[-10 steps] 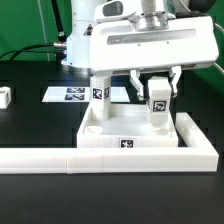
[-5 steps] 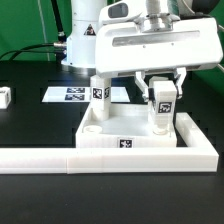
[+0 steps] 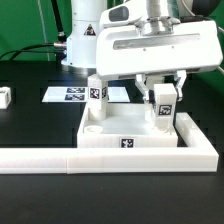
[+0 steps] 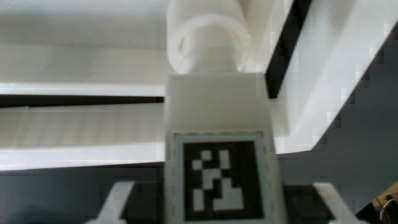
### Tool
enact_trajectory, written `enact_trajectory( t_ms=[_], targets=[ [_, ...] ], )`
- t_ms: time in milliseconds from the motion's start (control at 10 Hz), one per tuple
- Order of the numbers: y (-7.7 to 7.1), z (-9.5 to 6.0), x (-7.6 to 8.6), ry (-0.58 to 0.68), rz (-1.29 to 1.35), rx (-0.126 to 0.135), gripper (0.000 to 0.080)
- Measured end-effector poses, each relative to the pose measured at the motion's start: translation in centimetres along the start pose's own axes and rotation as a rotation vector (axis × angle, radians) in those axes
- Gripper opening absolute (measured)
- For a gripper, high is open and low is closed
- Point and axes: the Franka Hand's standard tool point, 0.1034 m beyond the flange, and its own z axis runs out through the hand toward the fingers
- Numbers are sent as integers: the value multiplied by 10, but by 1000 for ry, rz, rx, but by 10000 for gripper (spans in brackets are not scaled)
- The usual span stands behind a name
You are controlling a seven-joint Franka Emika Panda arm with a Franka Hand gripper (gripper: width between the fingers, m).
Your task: Assemble square table
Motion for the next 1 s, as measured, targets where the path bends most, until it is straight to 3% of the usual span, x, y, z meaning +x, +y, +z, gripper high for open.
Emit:
enact_trajectory(
  t_ms=[1000],
  targets=[
    [-6,-1,-13,16,-10,-9,290]
  ],
)
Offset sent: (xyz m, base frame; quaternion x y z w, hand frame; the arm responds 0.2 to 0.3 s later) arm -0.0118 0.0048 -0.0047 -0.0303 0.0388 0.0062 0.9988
